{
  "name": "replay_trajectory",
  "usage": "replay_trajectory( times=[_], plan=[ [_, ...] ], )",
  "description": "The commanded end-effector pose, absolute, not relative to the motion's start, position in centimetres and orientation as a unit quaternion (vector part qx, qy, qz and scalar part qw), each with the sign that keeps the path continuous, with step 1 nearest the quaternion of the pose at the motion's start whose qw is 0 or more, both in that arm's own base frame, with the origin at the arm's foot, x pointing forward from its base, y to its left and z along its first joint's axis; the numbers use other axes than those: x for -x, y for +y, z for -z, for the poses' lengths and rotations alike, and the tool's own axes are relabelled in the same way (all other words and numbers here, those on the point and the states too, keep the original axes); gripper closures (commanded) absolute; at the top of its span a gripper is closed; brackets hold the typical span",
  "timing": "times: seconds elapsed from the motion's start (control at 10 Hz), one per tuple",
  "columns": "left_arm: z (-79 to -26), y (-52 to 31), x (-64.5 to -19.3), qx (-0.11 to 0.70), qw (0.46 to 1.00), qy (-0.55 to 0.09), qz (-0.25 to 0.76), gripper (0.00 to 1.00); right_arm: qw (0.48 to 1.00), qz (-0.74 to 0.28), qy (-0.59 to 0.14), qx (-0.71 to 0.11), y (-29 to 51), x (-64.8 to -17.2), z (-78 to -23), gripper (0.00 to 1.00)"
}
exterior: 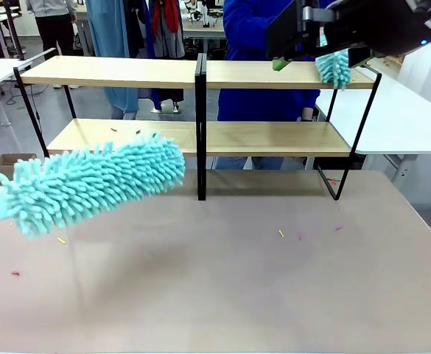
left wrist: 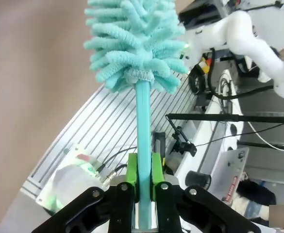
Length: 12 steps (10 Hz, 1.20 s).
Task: Clean the shelves.
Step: Clean another randomly selected level of the Shelf with the Duster.
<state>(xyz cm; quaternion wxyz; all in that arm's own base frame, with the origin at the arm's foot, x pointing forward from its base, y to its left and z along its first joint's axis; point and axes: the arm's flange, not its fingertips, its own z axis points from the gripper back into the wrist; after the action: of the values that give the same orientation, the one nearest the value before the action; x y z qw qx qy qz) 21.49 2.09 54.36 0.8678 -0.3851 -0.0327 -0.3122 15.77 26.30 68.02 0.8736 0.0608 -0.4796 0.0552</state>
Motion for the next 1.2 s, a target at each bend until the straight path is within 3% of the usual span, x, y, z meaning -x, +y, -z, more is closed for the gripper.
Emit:
replay_trajectory(
  times=[0.0, 0.3, 0.8, 1.1],
  plan=[
    [-52.9, -0.6, -21.5, 0.337, 0.89, -0.054, 0.302, 0.87, 0.874, -0.053, -0.479, -0.065, 26.2, -15.8, -68.2, 0.0],
    [-53.2, -6.3, -25.6, 0.279, 0.911, -0.121, 0.278, 0.87, 0.874, -0.053, -0.479, -0.065, 26.2, -15.8, -68.2, 0.0],
    [-52.8, -13.1, -34.3, 0.216, 0.95, -0.113, 0.192, 0.87, 0.874, -0.053, -0.479, -0.065, 26.2, -15.8, -68.2, 0.0],
    [-53.0, -14.0, -36.5, 0.229, 0.953, -0.114, 0.161, 0.87, 0.874, -0.053, -0.479, -0.065, 26.2, -15.8, -68.2, 0.0]
  ],
)
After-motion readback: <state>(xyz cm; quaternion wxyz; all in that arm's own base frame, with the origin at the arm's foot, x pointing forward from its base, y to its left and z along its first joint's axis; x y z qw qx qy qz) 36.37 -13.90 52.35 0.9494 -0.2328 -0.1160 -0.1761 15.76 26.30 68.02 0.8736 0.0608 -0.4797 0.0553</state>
